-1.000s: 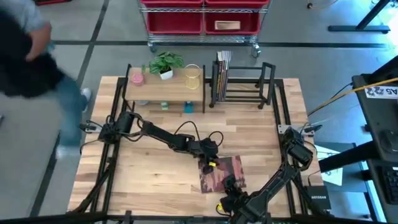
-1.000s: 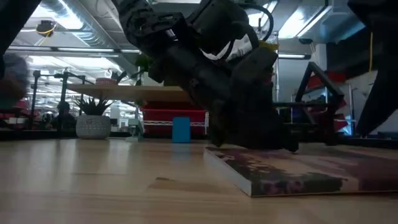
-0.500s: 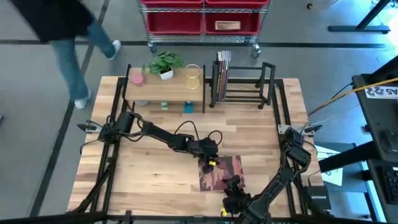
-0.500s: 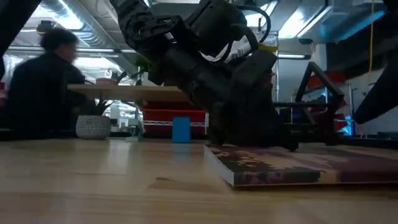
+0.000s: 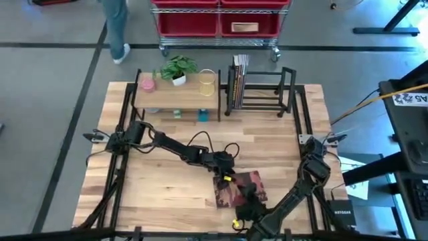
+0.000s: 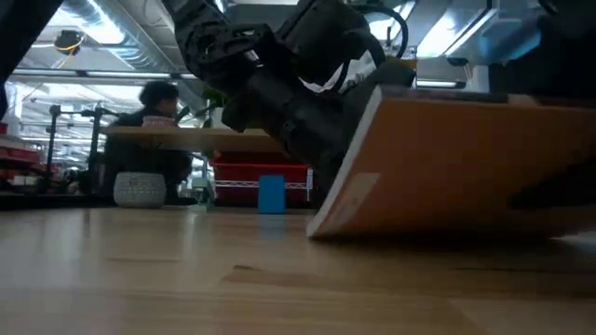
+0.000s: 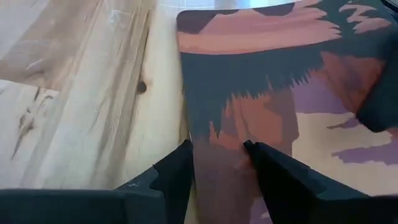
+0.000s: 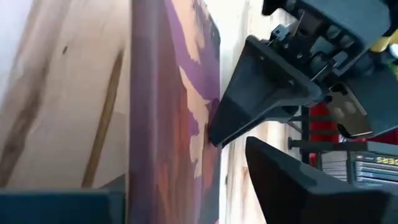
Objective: Stock shelves
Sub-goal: Put the red purple book on the bookshelf
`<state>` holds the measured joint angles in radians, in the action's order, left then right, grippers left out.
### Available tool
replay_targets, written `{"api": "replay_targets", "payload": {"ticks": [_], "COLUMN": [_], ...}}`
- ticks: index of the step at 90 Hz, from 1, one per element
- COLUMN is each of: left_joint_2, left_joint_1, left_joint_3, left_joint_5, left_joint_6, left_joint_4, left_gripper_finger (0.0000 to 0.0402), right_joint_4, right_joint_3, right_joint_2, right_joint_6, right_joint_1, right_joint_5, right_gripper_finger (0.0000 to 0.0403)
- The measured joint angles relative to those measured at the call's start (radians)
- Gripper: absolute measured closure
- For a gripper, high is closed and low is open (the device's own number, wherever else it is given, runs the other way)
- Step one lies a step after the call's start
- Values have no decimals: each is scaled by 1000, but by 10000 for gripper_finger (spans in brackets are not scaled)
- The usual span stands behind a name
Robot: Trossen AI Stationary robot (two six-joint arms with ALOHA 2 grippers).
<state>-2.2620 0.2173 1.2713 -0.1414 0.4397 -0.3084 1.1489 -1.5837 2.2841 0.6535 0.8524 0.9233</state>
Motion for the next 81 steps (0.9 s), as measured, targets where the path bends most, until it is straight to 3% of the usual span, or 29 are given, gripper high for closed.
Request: {"api": "replay_targets", "payload": {"ticks": [9,27,36,52,71,81], "left_joint_2": [0,27,56,148,334,403], "left_joint_1": [2,2,2,7,64,115], "left_joint_3": [0,-1,-2,-8,-5,-5], "left_joint_5": [29,98,132,210,468,538], "left_joint_6": [-2,-9,-41,-101,-157,-206], "left_joint_4": [-1,6,22,172,431,488], "left_gripper_finger": [249,249,249,249,249,249], "right_joint_4": [-11,-56,-66,-41,48,48], "right_joint_3": [-5,-33,-38,-53,-56,-49], "right_joint_2": [-4,-9,-11,-16,-63,-107], "right_joint_6": [-5,-6,-6,105,288,309], "right_joint_1": [1,0,2,10,40,46], "right_joint_5": [-61,-325,-379,-374,-306,-274], "right_gripper_finger": [274,333,362,395,397,398]}}
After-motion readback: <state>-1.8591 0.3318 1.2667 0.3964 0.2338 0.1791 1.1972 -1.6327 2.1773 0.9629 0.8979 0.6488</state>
